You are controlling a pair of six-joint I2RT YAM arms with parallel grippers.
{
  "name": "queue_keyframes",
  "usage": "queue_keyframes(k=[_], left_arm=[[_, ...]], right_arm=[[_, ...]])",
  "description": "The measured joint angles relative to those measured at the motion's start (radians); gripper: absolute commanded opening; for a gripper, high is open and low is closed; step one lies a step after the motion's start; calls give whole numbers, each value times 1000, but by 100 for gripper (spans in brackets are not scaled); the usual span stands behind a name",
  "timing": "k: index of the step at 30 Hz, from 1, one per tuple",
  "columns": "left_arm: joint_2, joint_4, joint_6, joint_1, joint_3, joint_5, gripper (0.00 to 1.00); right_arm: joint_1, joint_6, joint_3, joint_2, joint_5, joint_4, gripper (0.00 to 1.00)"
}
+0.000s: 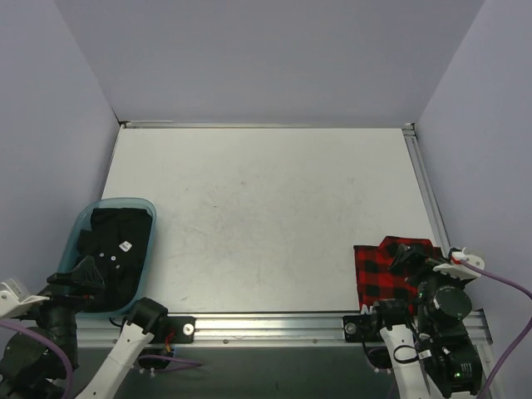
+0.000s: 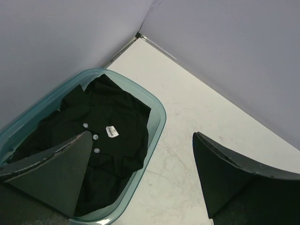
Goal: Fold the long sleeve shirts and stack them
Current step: Grab the shirt from the pile
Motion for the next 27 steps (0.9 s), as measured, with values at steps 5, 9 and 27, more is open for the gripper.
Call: queue_keyframes(k=[5, 9, 27], left_arm=[[0, 0, -19, -4, 0, -8, 97], [21, 0, -37, -6, 1, -6, 97], [864, 80, -175, -8, 30, 240, 97]], right_arm=[[0, -4, 13, 0, -12, 1, 100], [0, -18, 30, 0, -77, 5, 100], [63, -63, 60, 149, -339, 8, 100]])
